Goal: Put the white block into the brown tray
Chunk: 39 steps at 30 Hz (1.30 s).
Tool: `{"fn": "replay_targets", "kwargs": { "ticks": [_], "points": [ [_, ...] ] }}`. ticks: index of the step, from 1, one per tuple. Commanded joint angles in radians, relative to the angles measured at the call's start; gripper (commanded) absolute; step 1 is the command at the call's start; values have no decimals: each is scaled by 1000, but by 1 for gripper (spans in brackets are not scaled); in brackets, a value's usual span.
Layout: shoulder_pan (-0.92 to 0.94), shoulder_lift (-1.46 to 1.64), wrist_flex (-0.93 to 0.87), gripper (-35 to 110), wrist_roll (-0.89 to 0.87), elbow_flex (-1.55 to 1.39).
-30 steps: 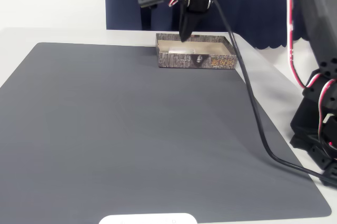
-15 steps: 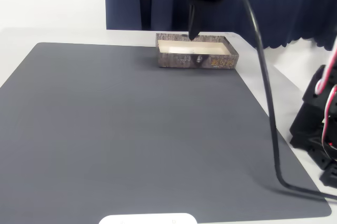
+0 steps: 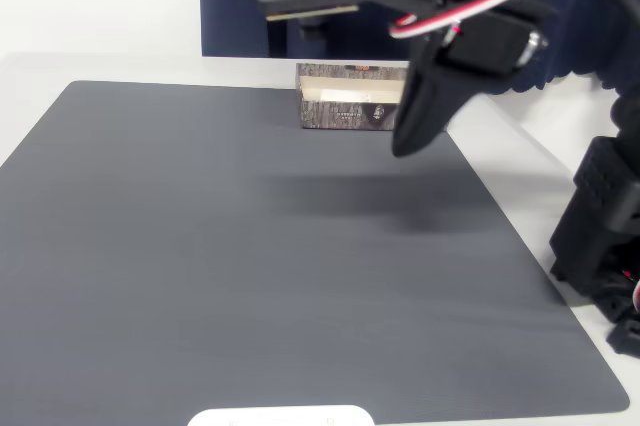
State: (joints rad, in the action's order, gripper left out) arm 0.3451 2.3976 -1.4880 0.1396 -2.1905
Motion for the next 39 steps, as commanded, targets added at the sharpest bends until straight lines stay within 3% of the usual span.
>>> {"fn": "replay_targets", "kwargs": {
  "ticks": [1,7,18,30,39],
  "points": [
    [-41,123,55,0,-6,-92],
    [-107,365,202,0,-8,-382],
    [-216,644,268,0,-72,-681],
    [-249,861,350,0,-120,-899],
    [-218,914,278,0,-94,-923]
  ]
}}
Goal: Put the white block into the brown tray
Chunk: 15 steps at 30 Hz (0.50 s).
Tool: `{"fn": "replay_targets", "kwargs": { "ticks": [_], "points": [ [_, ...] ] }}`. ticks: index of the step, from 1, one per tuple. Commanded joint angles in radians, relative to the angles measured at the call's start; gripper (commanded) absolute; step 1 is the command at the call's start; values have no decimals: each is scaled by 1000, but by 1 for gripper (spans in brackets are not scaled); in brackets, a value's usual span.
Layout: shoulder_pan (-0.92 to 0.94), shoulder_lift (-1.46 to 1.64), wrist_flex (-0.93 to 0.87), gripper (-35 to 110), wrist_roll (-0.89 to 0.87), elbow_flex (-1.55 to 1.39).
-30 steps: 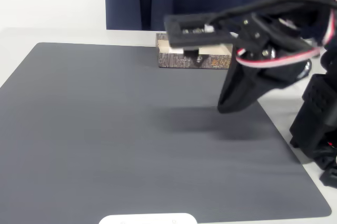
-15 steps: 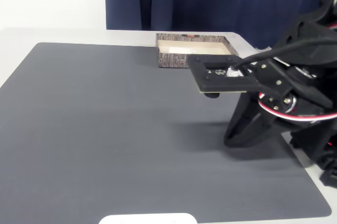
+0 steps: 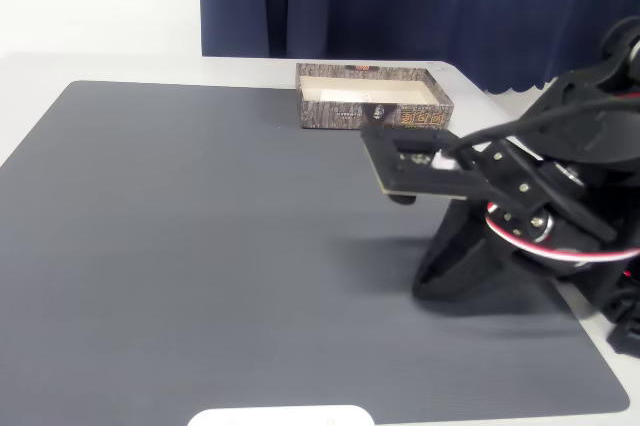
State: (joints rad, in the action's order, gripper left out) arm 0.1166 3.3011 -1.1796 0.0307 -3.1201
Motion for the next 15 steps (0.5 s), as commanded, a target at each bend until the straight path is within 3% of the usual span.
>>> {"fn": "replay_targets", "kwargs": {
  "ticks": [1,9,15],
  "points": [
    [14,11,-51,0,15,6],
    [5,12,-204,0,21,6],
    [-2,12,-206,0,98,6]
  ]
}}
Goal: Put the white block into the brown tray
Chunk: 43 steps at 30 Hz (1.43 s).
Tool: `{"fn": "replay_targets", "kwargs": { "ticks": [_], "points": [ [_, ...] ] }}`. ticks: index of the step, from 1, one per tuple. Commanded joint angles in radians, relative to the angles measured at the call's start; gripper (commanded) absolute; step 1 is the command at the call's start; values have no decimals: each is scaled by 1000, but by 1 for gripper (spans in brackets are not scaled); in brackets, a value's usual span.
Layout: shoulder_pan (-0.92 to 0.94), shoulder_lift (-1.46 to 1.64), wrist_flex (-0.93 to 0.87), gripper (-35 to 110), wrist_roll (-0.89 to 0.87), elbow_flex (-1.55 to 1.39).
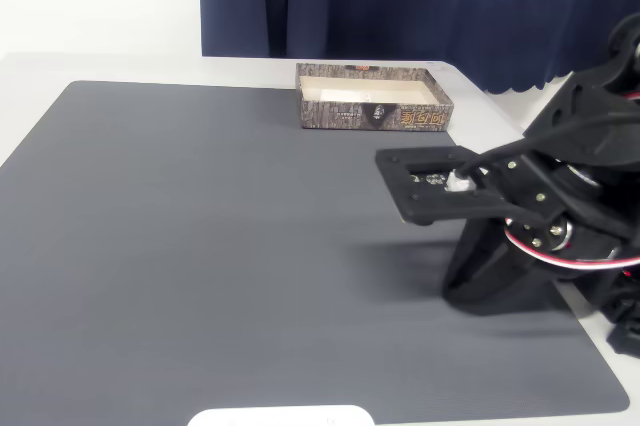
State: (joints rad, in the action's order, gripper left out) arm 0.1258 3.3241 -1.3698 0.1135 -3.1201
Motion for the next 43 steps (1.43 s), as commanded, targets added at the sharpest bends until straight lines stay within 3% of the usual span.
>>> {"fn": "replay_targets", "kwargs": {
  "ticks": [1,43],
  "points": [
    [-12,-11,-15,0,15,6],
    [-9,-11,-15,0,-12,6]
  ]
}}
